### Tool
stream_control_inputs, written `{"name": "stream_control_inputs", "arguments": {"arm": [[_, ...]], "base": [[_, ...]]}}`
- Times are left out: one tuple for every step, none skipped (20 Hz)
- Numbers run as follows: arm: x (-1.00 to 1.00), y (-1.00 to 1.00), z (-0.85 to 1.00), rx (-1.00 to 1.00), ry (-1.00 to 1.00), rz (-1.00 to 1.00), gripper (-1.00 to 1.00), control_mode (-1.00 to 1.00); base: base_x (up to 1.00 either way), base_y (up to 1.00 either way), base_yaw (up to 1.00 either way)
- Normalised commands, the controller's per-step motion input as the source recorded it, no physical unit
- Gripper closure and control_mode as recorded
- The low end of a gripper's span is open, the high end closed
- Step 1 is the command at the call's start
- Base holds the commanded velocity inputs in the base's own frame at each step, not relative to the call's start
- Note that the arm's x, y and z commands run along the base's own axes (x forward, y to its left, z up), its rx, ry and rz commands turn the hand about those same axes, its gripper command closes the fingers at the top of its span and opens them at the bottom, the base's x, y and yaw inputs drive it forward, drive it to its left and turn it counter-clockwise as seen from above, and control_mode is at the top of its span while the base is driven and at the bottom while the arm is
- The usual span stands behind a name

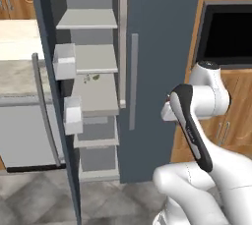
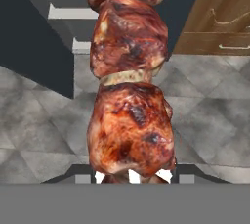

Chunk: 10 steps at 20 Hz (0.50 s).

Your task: Store the kebab skewer in the freezer for long-term storage. Close the freezer door after placing the cooked food.

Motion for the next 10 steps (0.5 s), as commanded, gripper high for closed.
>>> {"name": "stream_control_inputs", "arguments": {"arm": [[0.0,0.0,0.0,0.0,0.0,0.0,1.0,1.0],[0.0,0.0,0.0,0.0,0.0,0.0,1.0,1.0],[0.0,0.0,0.0,0.0,0.0,0.0,1.0,1.0],[0.0,0.0,0.0,0.0,0.0,0.0,1.0,1.0],[0.0,0.0,0.0,0.0,0.0,0.0,1.0,1.0],[0.0,0.0,0.0,0.0,0.0,0.0,1.0,1.0],[0.0,0.0,0.0,0.0,0.0,0.0,1.0,1.0],[0.0,0.0,0.0,0.0,0.0,0.0,1.0,1.0],[0.0,0.0,0.0,0.0,0.0,0.0,1.0,1.0],[0.0,0.0,0.0,0.0,0.0,0.0,1.0,1.0]], "base": [[0.06,0.54,0.4],[0.05,0.54,0.36],[0.0,0.53,0.32],[0.11,0.51,0.25],[0.19,0.59,0.22],[0.24,0.54,0.22],[0.46,0.4,0.21],[0.46,0.36,0.19],[0.49,0.33,0.16],[0.51,0.24,0.15]]}}
